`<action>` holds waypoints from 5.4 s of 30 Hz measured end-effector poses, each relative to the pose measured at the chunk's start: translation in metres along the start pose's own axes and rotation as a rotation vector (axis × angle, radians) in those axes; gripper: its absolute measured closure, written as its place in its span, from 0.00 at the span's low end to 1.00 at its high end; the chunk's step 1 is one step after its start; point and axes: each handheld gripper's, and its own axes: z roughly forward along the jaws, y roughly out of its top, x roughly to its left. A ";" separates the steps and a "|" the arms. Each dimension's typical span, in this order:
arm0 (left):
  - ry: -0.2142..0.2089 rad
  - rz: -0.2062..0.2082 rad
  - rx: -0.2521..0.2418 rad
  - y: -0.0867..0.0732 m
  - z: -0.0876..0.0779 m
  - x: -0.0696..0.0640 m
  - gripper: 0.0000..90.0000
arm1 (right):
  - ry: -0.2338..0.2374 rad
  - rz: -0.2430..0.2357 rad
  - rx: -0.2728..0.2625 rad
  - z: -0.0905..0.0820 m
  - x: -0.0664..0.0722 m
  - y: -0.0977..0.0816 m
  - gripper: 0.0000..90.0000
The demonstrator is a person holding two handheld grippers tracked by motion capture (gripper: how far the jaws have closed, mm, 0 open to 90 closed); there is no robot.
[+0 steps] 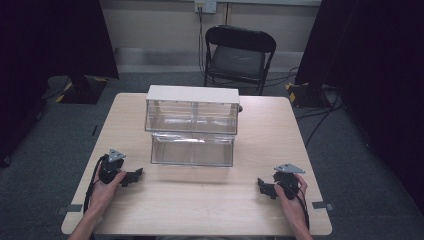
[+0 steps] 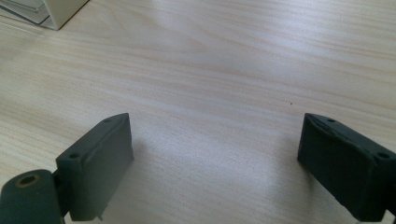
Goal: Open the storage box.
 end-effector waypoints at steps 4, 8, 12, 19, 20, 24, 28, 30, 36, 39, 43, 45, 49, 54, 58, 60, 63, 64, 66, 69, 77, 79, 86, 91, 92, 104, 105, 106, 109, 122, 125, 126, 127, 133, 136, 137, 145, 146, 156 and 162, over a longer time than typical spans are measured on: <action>-0.001 0.000 0.000 0.000 0.000 0.000 0.08 | 0.000 0.000 0.000 0.000 0.000 0.000 0.11; 0.000 0.004 0.002 0.000 0.000 0.000 0.08 | 0.000 0.000 0.001 0.000 0.000 0.000 0.11; -0.001 0.000 0.000 0.000 0.000 0.000 0.08 | -0.002 0.004 0.005 0.000 0.000 0.001 0.11; -0.001 -0.001 0.000 0.000 0.000 0.000 0.08 | 0.024 0.026 0.003 -0.005 -0.001 0.005 0.16; -0.001 -0.001 0.000 0.000 0.000 0.000 0.08 | 0.023 0.025 0.000 -0.006 -0.002 0.005 0.16; -0.001 -0.001 0.000 0.000 0.000 0.000 0.08 | 0.033 0.033 -0.003 -0.008 -0.001 0.006 0.16; -0.001 -0.001 0.000 0.000 0.000 0.000 0.08 | 0.050 0.024 -0.027 -0.012 0.001 0.008 0.16; -0.001 -0.001 0.000 0.000 0.000 0.000 0.08 | 0.062 0.023 -0.037 -0.013 0.002 0.009 0.16; 0.000 0.000 0.000 0.000 0.000 0.000 0.08 | 0.091 0.020 -0.061 -0.016 0.008 0.013 0.16; -0.001 -0.001 0.001 0.000 0.000 0.000 0.08 | 0.103 0.009 -0.066 -0.016 0.012 0.015 0.16; -0.001 0.000 0.001 0.000 0.000 0.000 0.08 | 0.120 -0.005 -0.073 -0.018 0.018 0.020 0.16; 0.000 0.000 0.001 0.000 0.000 0.000 0.08 | 0.128 -0.011 -0.079 -0.018 0.021 0.022 0.16; 0.000 0.000 0.001 0.000 0.000 0.000 0.08 | 0.147 -0.024 -0.092 -0.023 0.026 0.027 0.16; -0.001 -0.001 0.001 0.000 0.000 0.000 0.08 | 0.169 -0.029 -0.114 -0.028 0.028 0.033 0.16; -0.001 0.000 0.001 0.000 0.000 0.000 0.08 | 0.196 -0.030 -0.144 -0.034 0.032 0.040 0.16; -0.001 0.000 0.001 0.000 0.000 0.000 0.08 | 0.209 -0.039 -0.146 -0.036 0.035 0.043 0.16; 0.000 0.000 0.001 0.000 0.000 0.000 0.08 | 0.220 -0.050 -0.156 -0.038 0.040 0.046 0.16; -0.001 0.000 0.001 0.000 0.000 0.000 0.08 | 0.224 -0.054 -0.157 -0.039 0.040 0.048 0.16; 0.000 0.000 0.001 0.000 0.000 0.000 0.08 | 0.231 -0.060 -0.163 -0.042 0.042 0.051 0.16; 0.000 -0.001 0.001 0.000 0.000 0.000 0.08 | 0.238 -0.071 -0.170 -0.045 0.046 0.056 0.16; -0.001 0.000 0.001 0.000 0.000 0.000 0.08 | 0.283 -0.086 -0.171 -0.041 0.061 0.071 0.16; -0.001 0.000 0.001 0.000 0.000 0.000 0.08 | 0.289 -0.092 -0.168 -0.038 0.065 0.073 0.16; -0.001 -0.001 0.001 0.000 0.000 0.000 0.08 | 0.310 -0.119 -0.141 -0.024 0.081 0.077 0.16; -0.001 0.000 0.001 0.000 0.000 0.000 0.08 | 0.313 -0.147 -0.107 -0.010 0.093 0.080 0.16; -0.001 -0.001 0.001 0.000 0.000 0.000 0.08 | 0.307 -0.163 -0.100 -0.008 0.096 0.080 0.16; 0.000 0.000 0.001 0.000 0.000 0.000 0.08 | 0.294 -0.156 -0.069 0.016 0.109 0.081 0.16; -0.001 0.000 0.001 0.000 0.000 0.000 0.08 | 0.293 -0.152 -0.067 0.018 0.110 0.081 0.15; -0.001 0.000 0.001 0.000 0.000 0.000 0.08 | 0.283 -0.150 -0.062 0.020 0.111 0.081 0.15; 0.000 0.000 0.001 0.000 0.000 0.000 0.08 | 0.281 -0.137 -0.065 0.025 0.111 0.081 0.14; -0.001 0.000 0.001 0.000 0.000 0.000 0.08 | 0.261 -0.128 -0.068 0.028 0.113 0.077 0.15; -0.001 -0.001 0.001 0.000 0.000 0.000 0.08 | 0.259 -0.126 -0.069 0.028 0.113 0.077 0.15; -0.001 0.000 0.001 0.000 0.000 0.000 0.08 | 0.258 -0.129 -0.071 0.028 0.114 0.078 0.14; 0.000 0.000 0.001 0.000 0.000 0.000 0.08 | 0.261 -0.125 -0.070 0.027 0.114 0.078 0.14; 0.000 0.000 0.001 0.000 0.000 0.000 0.08 | 0.285 -0.125 -0.085 0.023 0.112 0.081 0.11; -0.001 0.000 0.001 0.000 0.000 0.000 0.08 | 0.266 -0.125 -0.089 0.022 0.115 0.080 0.11; -0.001 -0.001 0.001 0.000 0.000 0.000 0.08 | 0.265 -0.122 -0.091 0.022 0.115 0.079 0.11; 0.000 0.000 0.001 0.000 0.000 0.000 0.08 | 0.275 -0.124 -0.096 0.019 0.114 0.079 0.11; -0.001 0.000 0.001 0.000 0.000 0.000 0.08 | 0.275 -0.124 -0.096 0.019 0.114 0.079 0.11; 0.000 -0.001 0.001 0.000 0.000 0.000 0.08 | 0.266 -0.121 -0.093 0.018 0.116 0.079 0.12; 0.000 0.000 0.001 0.000 0.000 0.000 0.08 | 0.256 -0.123 -0.093 0.017 0.116 0.079 0.13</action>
